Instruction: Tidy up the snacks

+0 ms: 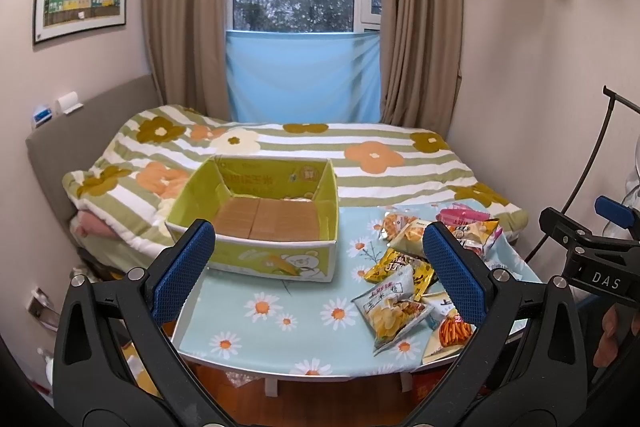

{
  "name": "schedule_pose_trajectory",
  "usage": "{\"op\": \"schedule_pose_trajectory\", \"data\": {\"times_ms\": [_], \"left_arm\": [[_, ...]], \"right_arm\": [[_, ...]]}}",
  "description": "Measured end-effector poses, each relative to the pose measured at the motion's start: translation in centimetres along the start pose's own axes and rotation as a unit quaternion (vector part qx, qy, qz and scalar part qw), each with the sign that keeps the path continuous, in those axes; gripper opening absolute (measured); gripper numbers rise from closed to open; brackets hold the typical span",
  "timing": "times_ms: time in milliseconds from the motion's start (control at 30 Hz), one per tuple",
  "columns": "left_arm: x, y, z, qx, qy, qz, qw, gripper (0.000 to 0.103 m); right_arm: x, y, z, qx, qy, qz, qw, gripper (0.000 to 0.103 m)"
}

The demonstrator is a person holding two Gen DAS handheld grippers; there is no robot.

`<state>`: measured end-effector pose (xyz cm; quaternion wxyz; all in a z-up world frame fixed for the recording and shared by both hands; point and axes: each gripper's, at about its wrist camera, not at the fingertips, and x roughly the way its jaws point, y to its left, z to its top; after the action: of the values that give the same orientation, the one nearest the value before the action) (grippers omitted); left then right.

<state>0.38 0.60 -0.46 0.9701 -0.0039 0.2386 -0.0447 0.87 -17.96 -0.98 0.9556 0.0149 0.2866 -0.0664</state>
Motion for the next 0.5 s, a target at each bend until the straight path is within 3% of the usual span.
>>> {"op": "schedule_pose_trajectory", "data": {"times_ms": [500], "left_arm": [[0.21, -0.04, 0.23, 0.0, 0.002, -0.006, 1.0, 0.103]], "right_arm": [[0.03, -0.04, 0.06, 0.0, 0.0, 0.001, 1.0, 0.103]]}}
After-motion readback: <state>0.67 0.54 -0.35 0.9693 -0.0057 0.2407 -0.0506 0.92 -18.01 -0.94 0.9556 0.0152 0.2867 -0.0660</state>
